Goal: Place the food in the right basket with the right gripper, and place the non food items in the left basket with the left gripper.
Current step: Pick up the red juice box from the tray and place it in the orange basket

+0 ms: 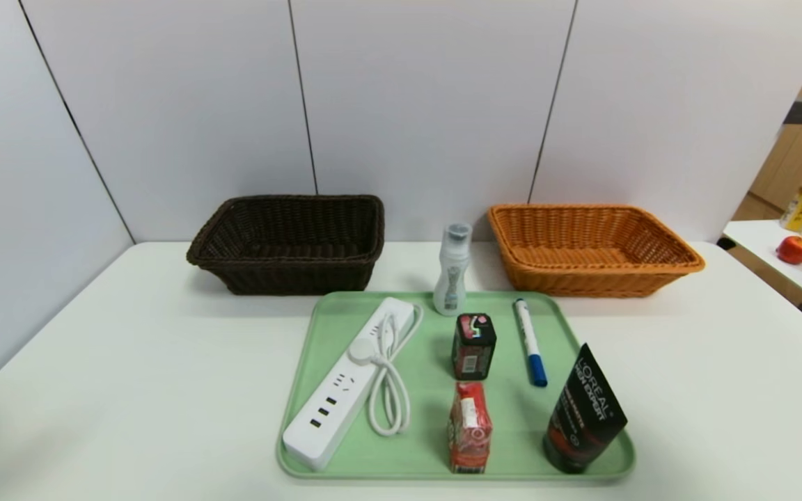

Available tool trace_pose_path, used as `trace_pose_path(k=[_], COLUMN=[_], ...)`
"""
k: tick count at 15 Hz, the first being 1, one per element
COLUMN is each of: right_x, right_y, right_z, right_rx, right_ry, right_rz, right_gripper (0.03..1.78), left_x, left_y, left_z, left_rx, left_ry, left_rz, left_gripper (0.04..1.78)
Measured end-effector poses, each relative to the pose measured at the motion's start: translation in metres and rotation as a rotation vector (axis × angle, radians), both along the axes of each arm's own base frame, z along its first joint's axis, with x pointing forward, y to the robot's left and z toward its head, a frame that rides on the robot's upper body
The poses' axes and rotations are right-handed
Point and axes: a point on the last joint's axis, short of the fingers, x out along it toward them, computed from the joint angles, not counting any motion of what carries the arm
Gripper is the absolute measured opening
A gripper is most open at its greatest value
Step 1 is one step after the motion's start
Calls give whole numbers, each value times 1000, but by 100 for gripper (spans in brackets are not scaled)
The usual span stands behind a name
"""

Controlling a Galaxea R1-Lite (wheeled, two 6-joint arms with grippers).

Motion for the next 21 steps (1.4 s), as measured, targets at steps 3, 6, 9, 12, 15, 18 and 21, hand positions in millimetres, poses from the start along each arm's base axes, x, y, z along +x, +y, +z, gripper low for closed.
trace_pose_path(k=[3,6,9,12,15,18,21], right_x=[59,104,126,128,124,118,109], right_y=[8,36,65,99,139,171,202], right_z=[15,8,-3,-8,-2,6,-7], right_rx=[13,3,-44,-53,10,22,-50], right_ry=[161,285,348,371,386,422,517], right_rz=[-3,-10,16,83,155,198,231], right_gripper=[170,170,170,170,170,170,170], left_x=[32,57,83,94,96,94,88], left_y=[-7,-24,-47,-60,-63,-63,-60], left_z=[11,20,21,10,3,0,-4], left_rx=[-35,-122,-145,-121,-113,-110,-108], left_ry=[116,173,233,287,314,320,328], left_rz=[-61,-142,-159,-175,-180,-184,-183], left_gripper=[169,169,169,169,169,169,169])
